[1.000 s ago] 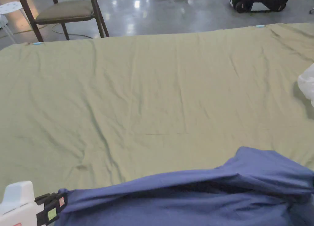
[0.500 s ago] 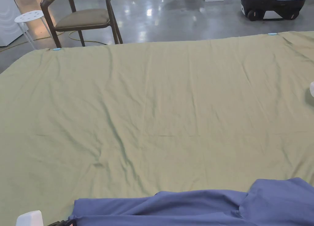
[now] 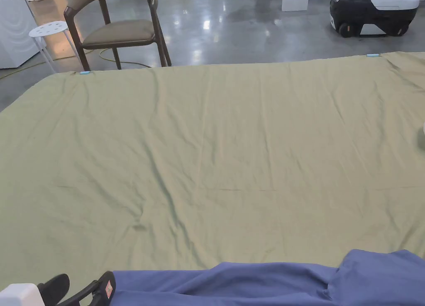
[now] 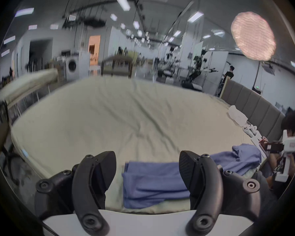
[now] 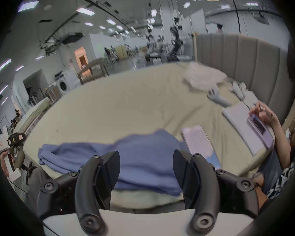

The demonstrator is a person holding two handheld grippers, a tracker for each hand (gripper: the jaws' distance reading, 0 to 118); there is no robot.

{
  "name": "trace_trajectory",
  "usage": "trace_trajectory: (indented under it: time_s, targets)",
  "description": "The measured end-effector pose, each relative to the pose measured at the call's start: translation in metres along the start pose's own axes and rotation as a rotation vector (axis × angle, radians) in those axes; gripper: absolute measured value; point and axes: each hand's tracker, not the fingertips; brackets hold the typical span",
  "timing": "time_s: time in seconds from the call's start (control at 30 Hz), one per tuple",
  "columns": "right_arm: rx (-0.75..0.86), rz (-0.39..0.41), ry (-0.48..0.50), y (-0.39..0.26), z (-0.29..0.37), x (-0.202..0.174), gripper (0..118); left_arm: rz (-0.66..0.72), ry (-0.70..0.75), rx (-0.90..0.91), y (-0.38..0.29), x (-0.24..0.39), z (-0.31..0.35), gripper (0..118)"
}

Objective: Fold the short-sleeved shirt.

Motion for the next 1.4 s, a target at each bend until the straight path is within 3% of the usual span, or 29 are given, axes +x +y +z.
trace_trajectory:
  time_s: [0.13, 0.17, 0.27, 0.3, 0.4, 0.5, 0.53, 0.6, 0.63, 0.67, 0.93, 1.03, 1.07, 1.13, 1.17, 1.4]
  targets:
    - [0.054, 0.041, 0.076, 0.011, 0.004, -0.032, 67, -0.003, -0.03, 0.084, 0.011, 0.019, 0.023, 75]
    - [0.053, 0.055, 0.085, 0.011, 0.002, -0.037, 59, 0.009, -0.054, 0.096, 0.012, 0.021, 0.026, 66]
    - [0.045, 0.073, 0.099, 0.009, -0.003, -0.05, 9, 0.023, -0.072, 0.09, 0.013, 0.022, 0.027, 15]
    - [0.038, 0.078, 0.104, 0.008, -0.005, -0.053, 6, 0.014, -0.068, 0.091, 0.011, 0.021, 0.026, 4]
    - [0.021, 0.092, 0.128, 0.001, -0.008, -0.059, 0, 0.04, -0.092, 0.034, 0.009, 0.009, 0.018, 0]
    - [0.005, 0.103, 0.132, -0.004, -0.007, -0.059, 0, 0.172, -0.115, -0.058, 0.002, -0.021, 0.0, 0]
    - [0.004, 0.099, 0.135, -0.005, -0.007, -0.058, 0, 0.24, -0.11, -0.092, -0.004, -0.035, -0.011, 10]
    - [-0.004, 0.082, 0.137, -0.005, -0.005, -0.056, 0, 0.345, -0.11, -0.159, -0.018, -0.061, -0.031, 67]
    - [-0.006, 0.068, 0.133, -0.006, -0.004, -0.054, 0, 0.395, -0.155, -0.218, -0.026, -0.076, -0.044, 86]
    - [-0.009, 0.055, 0.132, -0.006, -0.004, -0.051, 0, 0.431, -0.176, -0.262, -0.035, -0.088, -0.058, 92]
    - [-0.029, -0.031, 0.102, -0.01, 0.002, -0.034, 0, 0.821, -0.333, -0.358, -0.081, -0.129, -0.121, 90]
    - [-0.031, -0.056, 0.098, -0.011, 0.004, -0.033, 0, 0.858, -0.375, -0.401, -0.073, -0.132, -0.134, 80]
    - [-0.032, -0.063, 0.098, -0.012, 0.004, -0.033, 0, 0.862, -0.367, -0.399, -0.07, -0.127, -0.137, 71]
    - [-0.032, -0.075, 0.1, -0.012, 0.005, -0.033, 0, 0.833, -0.336, -0.472, -0.068, -0.122, -0.148, 22]
    - [-0.034, -0.08, 0.1, -0.012, 0.005, -0.034, 0, 0.816, -0.316, -0.469, -0.067, -0.117, -0.15, 7]
    - [-0.032, -0.086, 0.1, -0.013, 0.009, -0.033, 0, 0.915, -0.261, -0.313, -0.054, -0.133, -0.122, 0]
